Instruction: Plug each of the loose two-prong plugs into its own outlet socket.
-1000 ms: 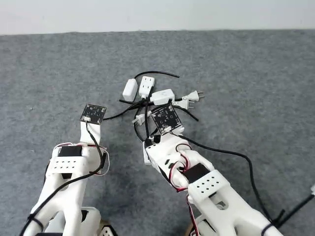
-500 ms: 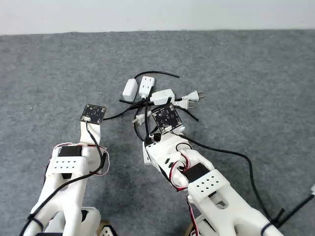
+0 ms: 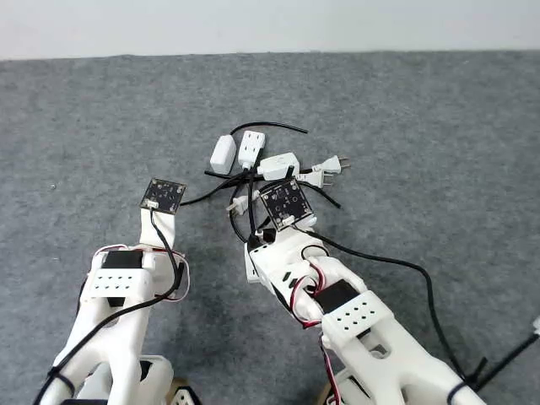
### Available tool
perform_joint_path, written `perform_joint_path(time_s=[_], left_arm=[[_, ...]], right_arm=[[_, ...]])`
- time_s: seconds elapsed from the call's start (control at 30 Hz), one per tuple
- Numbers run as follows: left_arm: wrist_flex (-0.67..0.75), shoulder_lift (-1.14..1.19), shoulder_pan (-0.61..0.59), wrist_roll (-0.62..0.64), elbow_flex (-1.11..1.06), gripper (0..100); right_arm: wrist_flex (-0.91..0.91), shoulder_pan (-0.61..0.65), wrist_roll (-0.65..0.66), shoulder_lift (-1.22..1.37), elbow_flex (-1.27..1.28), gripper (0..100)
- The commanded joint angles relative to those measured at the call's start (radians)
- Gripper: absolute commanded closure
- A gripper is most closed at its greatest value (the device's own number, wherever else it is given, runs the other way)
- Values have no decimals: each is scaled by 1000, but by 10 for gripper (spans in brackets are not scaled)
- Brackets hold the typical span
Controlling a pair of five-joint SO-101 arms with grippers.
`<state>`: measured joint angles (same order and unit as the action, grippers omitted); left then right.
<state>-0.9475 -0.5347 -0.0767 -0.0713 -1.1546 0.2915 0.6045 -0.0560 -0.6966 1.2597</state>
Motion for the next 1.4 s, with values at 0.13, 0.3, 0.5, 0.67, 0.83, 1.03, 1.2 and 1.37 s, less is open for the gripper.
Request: perform_joint_path(time_s=[0.13, 0.3, 0.5, 0.67, 0.83, 1.03, 1.2, 1.37], left_arm=[[18, -25, 8, -11, 28, 985], [18, -25, 8, -11, 28, 985], [18, -25, 8, -11, 28, 985], [18, -25, 8, -11, 28, 985], [18, -25, 8, -11, 28, 985], [18, -25, 8, -11, 28, 985], [18, -25, 8, -11, 28, 985], [18, -25, 8, -11, 28, 985]], right_arm=[[-21, 13, 8, 2, -57, 991], [-21, 13, 8, 38, -63, 991], [-12, 12, 8, 150, -121, 991], [76, 16, 34, 107, -121, 991], [196, 18, 124, 87, -121, 991], [214, 18, 170, 162, -158, 991], [183, 18, 176, 222, -190, 991], [236, 38, 206, 286, -239, 991]])
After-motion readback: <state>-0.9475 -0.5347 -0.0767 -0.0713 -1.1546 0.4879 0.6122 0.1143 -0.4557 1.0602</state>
